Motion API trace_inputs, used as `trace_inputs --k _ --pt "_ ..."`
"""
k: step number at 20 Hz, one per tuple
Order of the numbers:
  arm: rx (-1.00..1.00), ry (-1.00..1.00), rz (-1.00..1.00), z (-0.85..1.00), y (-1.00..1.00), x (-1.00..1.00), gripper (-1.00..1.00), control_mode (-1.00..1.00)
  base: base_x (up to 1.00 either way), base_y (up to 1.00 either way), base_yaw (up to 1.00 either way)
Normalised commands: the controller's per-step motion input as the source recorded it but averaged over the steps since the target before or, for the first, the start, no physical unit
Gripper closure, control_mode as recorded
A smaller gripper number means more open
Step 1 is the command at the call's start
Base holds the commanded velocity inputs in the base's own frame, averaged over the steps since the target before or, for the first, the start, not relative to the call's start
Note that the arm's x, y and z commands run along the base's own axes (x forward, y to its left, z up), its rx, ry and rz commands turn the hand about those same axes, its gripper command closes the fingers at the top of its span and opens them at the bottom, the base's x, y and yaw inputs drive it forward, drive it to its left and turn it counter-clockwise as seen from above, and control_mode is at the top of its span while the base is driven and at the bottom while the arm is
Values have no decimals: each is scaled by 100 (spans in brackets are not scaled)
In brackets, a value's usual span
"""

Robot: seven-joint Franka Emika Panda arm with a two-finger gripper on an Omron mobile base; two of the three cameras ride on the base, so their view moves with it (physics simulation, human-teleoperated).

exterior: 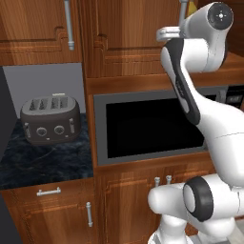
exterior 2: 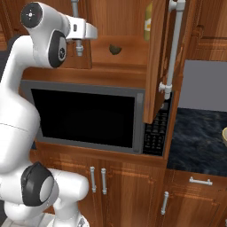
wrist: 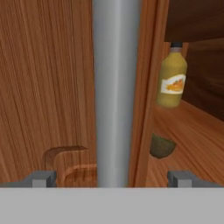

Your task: Open the cabinet. Pick the kiwi and apple from the cabinet and place them into the bowl. Then close the cabinet.

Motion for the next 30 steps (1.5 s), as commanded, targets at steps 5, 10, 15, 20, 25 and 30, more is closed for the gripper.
trace_inputs --k 5,10,15,20,25,30 --pt "0 0 0 -3 0 29 -100 -100 0 0 0" --pt "0 0 0 -5 0 14 -100 -100 0 0 0" --pt "0 0 0 0 0 0 100 -100 0 0 0" --pt "0 0 0 0 0 0 100 -100 0 0 0" --pt "0 0 0 0 0 0 100 -100 0 0 0" --pt "0 -1 0 0 0 -38 100 -100 0 0 0"
